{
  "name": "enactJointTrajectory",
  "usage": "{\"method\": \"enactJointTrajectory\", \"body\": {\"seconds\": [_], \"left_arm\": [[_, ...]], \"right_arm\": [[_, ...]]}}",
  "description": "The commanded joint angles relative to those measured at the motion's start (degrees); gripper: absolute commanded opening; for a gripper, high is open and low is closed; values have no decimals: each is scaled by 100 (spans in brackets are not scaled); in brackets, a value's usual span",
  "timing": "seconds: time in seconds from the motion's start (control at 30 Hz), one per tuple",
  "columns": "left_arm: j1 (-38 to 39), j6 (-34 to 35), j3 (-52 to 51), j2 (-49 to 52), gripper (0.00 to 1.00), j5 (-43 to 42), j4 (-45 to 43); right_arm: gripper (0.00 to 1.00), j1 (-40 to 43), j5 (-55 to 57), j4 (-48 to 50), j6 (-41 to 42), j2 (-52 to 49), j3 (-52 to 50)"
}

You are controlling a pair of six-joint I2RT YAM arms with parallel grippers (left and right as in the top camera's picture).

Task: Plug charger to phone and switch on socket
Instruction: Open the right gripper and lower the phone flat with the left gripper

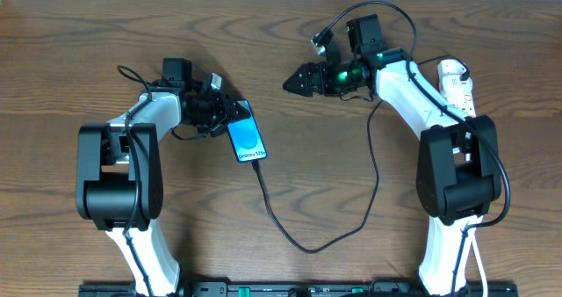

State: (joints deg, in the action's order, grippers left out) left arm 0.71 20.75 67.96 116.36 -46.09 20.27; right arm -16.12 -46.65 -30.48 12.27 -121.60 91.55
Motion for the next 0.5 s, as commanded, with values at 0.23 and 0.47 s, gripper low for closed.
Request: {"method": "enactJointTrajectory", "body": {"seconds": [0.23, 0.47], "left_arm": [[-4, -61, 33, -39, 48, 2221, 487], [-4, -70, 35, -39, 50, 2719, 518]], "right_arm": [[89, -48, 24, -63, -168, 94, 48], [90, -48, 28, -63, -168, 96, 48]]}}
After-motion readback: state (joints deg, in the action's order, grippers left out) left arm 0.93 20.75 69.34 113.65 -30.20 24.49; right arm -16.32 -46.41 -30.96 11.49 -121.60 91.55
